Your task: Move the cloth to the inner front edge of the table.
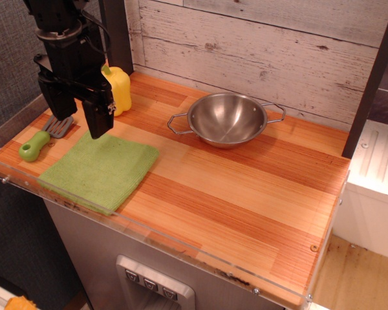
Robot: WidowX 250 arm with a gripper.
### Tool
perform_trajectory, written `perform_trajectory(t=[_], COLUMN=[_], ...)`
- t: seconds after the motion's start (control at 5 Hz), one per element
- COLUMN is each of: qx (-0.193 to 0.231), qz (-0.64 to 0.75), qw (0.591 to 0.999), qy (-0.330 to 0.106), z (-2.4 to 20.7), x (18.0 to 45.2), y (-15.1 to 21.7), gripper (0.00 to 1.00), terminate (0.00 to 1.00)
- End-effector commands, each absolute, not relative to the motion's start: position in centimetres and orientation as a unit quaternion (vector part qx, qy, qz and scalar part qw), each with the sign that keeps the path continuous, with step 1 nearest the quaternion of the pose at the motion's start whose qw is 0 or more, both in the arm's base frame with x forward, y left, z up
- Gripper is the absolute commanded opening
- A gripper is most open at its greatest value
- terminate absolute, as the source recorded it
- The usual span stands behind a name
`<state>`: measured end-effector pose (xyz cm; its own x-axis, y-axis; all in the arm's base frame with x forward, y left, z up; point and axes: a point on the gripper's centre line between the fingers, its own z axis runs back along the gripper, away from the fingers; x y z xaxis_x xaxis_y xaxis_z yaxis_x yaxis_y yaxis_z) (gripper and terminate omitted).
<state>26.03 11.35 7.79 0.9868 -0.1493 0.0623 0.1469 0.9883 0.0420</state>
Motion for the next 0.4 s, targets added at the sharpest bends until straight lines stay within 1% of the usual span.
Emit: perform_trajectory(t=[0.0,0.2], qx=[0.019,0.011], qz=[-0.074,-0.077], qw=[0.997,0.996], qy=[-0.033,-0.044], z=[7.8,8.0], x=[26.0,25.0], y=[11.3,12.6], gripper=[1.00,1.00], terminate=[0.00,0.00])
